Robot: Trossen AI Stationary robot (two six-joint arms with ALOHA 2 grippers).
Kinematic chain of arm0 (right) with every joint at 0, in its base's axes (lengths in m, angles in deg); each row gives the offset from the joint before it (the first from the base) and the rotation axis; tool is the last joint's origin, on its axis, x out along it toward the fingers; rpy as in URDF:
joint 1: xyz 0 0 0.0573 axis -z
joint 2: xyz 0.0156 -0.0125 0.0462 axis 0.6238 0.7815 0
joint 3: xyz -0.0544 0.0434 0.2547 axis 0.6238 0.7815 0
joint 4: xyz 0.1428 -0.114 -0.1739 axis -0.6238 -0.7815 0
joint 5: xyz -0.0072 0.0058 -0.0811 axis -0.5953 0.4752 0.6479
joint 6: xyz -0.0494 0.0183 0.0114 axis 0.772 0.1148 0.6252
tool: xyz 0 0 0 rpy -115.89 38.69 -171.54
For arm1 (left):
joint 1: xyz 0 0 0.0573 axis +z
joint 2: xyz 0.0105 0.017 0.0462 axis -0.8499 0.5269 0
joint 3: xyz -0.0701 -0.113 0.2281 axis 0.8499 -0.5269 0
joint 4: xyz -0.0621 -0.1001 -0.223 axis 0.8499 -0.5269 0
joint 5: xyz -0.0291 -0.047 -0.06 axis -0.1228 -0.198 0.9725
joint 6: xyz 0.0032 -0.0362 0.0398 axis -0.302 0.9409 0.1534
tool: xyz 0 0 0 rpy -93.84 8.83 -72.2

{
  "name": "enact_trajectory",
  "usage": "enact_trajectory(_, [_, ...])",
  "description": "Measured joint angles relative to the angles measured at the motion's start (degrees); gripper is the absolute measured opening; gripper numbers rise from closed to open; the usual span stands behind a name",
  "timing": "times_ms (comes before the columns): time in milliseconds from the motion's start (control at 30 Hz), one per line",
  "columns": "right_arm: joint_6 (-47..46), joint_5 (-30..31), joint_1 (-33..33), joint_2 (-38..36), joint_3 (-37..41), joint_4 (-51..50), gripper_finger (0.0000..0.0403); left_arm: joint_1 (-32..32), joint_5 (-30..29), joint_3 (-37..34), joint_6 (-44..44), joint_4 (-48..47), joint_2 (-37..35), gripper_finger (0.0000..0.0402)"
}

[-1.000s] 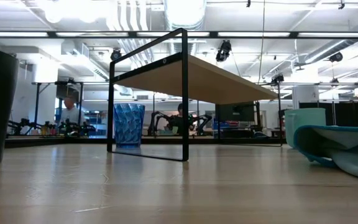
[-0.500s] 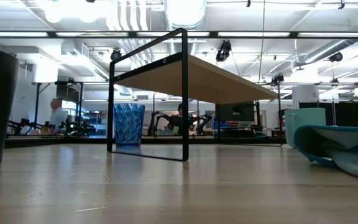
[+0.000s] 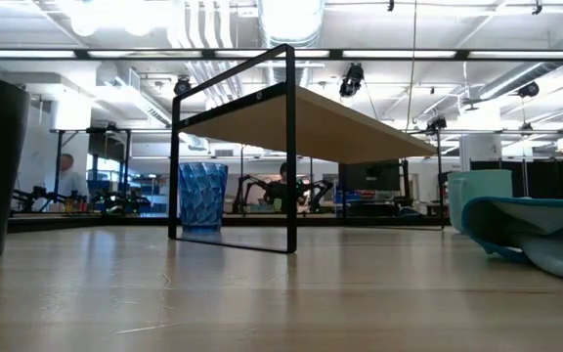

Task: Stack small to large cups/mugs on shelf
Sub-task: Put the light blue mug on the shelf

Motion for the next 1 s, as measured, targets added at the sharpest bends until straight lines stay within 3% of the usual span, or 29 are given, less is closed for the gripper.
enact_trajectory(333, [-0.58,-0.02,2.04,-0.16,3.52,-4.14,0.0015,-0.02,0.02,0.0,0.13,-0.54,0.09,0.0])
enact_trajectory(700, [3.21,-0.32,7.98,0.22,12.28,-4.38,0.0096,-0.02,0.02,0.0,1.9,-0.5,-0.13,0.0])
enact_trajectory(900, [0.47,-11.44,11.48,-1.16,20.69,-4.33,0.0118,-0.02,0.02,0.0,4.5,-0.54,-0.22,0.0])
enact_trajectory(1000, [-3.03,-12.5,12.26,-2.31,27.25,-4.36,0.0119,-0.02,0.04,0.0,4.52,-0.54,-0.28,0.0])
